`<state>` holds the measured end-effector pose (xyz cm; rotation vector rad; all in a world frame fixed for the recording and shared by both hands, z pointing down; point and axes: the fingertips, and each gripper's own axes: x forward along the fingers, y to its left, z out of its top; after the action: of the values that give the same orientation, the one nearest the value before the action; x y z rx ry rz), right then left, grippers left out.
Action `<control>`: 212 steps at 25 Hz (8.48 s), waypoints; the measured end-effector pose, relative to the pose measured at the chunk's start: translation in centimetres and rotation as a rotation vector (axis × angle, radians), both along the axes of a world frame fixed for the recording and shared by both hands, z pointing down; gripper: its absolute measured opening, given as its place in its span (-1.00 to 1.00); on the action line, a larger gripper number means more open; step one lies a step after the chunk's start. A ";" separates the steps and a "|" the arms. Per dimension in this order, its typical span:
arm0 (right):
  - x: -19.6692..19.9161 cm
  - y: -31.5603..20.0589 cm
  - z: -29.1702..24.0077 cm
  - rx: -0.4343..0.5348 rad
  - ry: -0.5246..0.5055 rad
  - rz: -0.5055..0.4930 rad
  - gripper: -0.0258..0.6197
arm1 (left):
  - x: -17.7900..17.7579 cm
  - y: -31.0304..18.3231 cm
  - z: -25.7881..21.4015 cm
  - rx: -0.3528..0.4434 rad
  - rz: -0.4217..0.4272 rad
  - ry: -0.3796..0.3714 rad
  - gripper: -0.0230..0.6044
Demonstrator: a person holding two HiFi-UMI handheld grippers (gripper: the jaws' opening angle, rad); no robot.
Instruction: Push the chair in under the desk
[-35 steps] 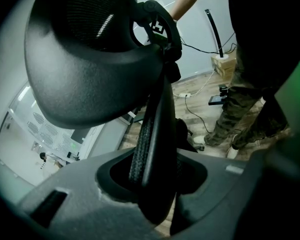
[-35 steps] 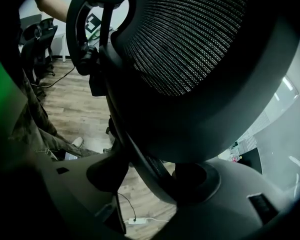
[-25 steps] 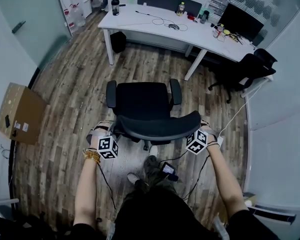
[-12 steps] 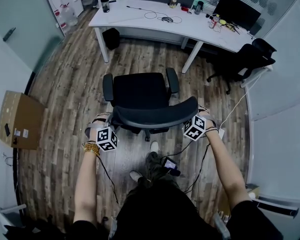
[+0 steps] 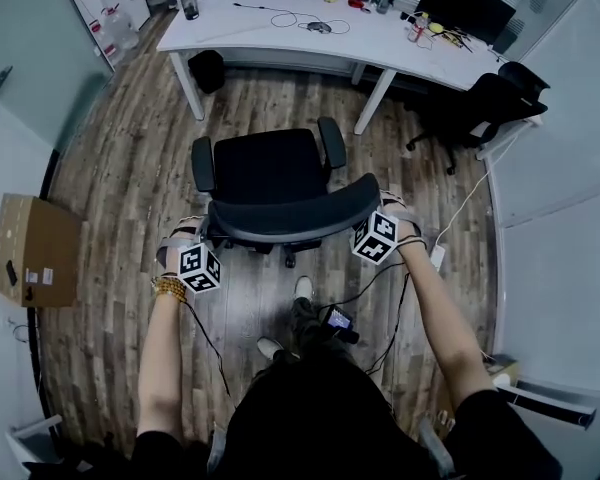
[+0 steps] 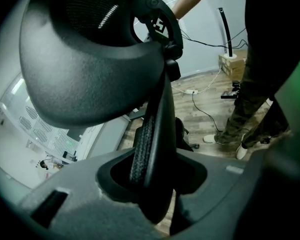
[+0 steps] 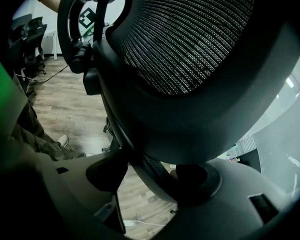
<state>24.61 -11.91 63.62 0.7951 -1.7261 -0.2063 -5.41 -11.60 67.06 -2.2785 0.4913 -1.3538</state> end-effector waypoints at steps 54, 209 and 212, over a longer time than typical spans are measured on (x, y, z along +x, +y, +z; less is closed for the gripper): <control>4.4 -26.7 0.4 0.017 0.010 -0.019 0.01 | 4.2 -26.7 0.9 -0.027 -0.035 -0.004 -0.42; 19.0 -70.5 -0.3 0.237 0.051 0.235 0.02 | 19.6 -78.9 0.5 0.001 0.153 -0.052 -0.35; 19.8 -70.8 -0.1 0.227 0.052 0.233 0.01 | 20.3 -79.4 0.5 0.000 0.159 -0.059 -0.36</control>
<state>44.38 -82.69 63.51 1.1402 -1.5626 -0.2647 14.88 -91.00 67.56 -2.2189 0.2845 -1.3366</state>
